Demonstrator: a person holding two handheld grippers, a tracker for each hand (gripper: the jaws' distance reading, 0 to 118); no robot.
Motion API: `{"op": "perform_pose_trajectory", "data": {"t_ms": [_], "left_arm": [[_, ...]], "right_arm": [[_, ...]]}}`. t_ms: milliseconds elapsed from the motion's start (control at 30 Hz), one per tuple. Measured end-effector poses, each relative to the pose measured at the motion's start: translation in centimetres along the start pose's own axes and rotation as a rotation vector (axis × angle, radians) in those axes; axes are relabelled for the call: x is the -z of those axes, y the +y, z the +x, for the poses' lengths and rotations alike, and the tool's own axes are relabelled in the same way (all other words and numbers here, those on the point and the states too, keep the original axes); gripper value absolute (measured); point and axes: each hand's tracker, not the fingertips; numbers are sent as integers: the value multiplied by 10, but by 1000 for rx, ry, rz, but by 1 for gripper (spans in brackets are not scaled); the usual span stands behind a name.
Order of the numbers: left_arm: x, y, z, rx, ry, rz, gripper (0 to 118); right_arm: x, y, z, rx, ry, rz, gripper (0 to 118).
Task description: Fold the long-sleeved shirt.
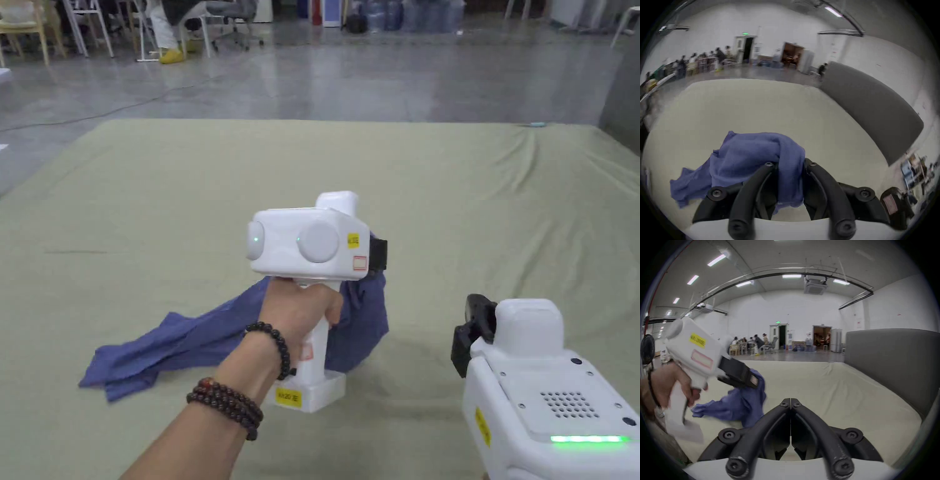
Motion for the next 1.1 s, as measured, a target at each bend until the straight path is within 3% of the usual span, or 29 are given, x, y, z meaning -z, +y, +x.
{"op": "perform_pose_trajectory", "data": {"t_ms": [133,300,333,367,433,467,600,700,800,900,933,967,1100], "left_arm": [[80,-31,88,9,-141,-101,19],[150,-93,131,38,-90,-268,19],[152,-99,131,59,-82,-267,28],[150,-102,127,58,-87,-256,49],[134,-98,115,52,-135,-207,111],[121,-95,107,50,-150,-158,118],[41,-86,65,12,-52,44,117],[-21,-103,30,-18,72,133,106],[-83,-136,1,18,221,241,52],[-123,-170,-18,55,350,237,33],[-133,-179,-22,48,377,255,8],[-143,-189,-27,31,410,250,0],[-152,-205,-34,21,362,260,0]], "right_arm": [[-14,5,53,15,-129,0,0],[-27,-1,100,30,-237,-34,0],[-28,-3,104,37,-238,-39,0],[-29,-5,108,43,-234,-42,0],[-28,-9,110,48,-233,-50,0],[-26,-9,108,51,-227,-62,0],[-18,-7,96,119,-130,-119,0],[-20,-7,79,92,-122,-99,0],[-24,-10,66,57,-96,-112,0],[-28,-16,61,61,-83,-126,0],[-29,-18,60,63,-75,-131,0],[-29,-19,58,60,-74,-137,0],[-28,-18,53,44,-79,-146,0]]}}
